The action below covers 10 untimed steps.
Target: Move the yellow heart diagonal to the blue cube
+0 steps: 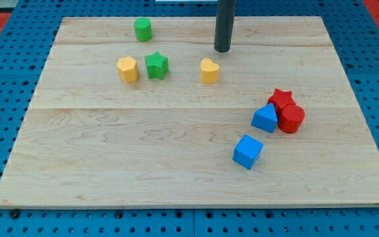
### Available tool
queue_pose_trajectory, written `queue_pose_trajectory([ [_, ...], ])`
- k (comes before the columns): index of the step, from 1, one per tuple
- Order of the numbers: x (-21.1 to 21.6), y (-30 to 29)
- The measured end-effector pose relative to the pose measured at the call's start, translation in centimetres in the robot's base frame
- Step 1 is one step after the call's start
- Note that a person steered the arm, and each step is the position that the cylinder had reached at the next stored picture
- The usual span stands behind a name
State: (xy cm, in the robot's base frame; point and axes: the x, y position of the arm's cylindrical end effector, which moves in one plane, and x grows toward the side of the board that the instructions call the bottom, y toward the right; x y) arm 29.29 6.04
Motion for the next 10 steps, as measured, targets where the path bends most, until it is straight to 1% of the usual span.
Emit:
queue_pose_trajectory([
  [1, 3.1, -2.6],
  [2, 7.7, -4.8],
  [4, 13.9, -5.3],
  [6, 9.6, -5.4],
  [7, 9.7, -4.8],
  [9, 14.2, -3.3],
  [10, 14.4, -3.2],
])
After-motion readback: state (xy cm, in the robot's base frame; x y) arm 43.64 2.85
